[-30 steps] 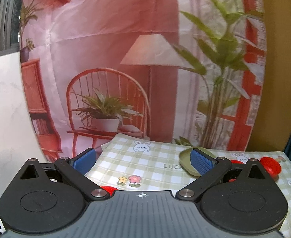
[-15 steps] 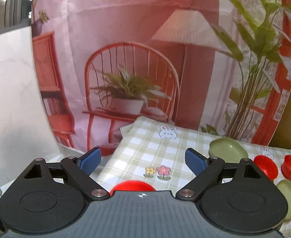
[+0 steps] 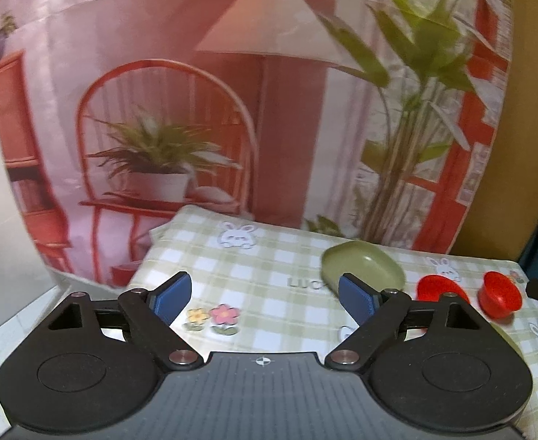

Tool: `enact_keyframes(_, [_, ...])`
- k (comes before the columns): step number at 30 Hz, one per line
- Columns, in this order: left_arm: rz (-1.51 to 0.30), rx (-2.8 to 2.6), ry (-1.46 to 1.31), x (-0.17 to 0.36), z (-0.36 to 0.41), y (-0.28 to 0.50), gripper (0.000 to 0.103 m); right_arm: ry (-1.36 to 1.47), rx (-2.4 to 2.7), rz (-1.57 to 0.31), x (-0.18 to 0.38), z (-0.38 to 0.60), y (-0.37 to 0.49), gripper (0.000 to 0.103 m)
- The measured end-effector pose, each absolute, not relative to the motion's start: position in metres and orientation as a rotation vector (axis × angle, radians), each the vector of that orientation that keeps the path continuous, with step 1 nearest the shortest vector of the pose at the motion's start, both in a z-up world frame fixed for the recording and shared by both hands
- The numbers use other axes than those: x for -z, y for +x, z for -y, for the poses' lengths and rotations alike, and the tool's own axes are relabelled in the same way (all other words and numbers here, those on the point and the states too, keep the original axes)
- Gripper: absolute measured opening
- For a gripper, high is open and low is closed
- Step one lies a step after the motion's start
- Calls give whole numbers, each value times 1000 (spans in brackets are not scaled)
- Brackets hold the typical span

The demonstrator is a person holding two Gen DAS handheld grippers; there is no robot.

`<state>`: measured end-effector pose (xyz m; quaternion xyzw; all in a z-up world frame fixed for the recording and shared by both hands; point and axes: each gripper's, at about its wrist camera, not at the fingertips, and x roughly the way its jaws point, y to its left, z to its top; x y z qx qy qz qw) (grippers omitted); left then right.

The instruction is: Organize plates and bowls

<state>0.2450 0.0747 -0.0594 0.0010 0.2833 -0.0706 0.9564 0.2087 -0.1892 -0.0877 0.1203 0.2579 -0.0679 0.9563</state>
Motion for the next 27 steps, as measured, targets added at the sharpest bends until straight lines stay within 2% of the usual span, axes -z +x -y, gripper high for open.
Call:
enact_keyframes(9, [-571, 158, 17, 80, -33, 286, 89, 198, 99, -522, 96, 207, 251, 80])
enact_keyframes(13, [-576, 172, -15, 103, -16, 321, 89, 180, 55, -557, 113, 212, 293, 72])
enact_keyframes(22, [-775, 151, -93, 188, 13, 409, 85, 184, -7, -737, 170, 230, 400, 54])
enact_keyframes(27, [-834, 143, -126, 219, 17, 429, 84, 161, -8, -830, 193, 238, 440, 50])
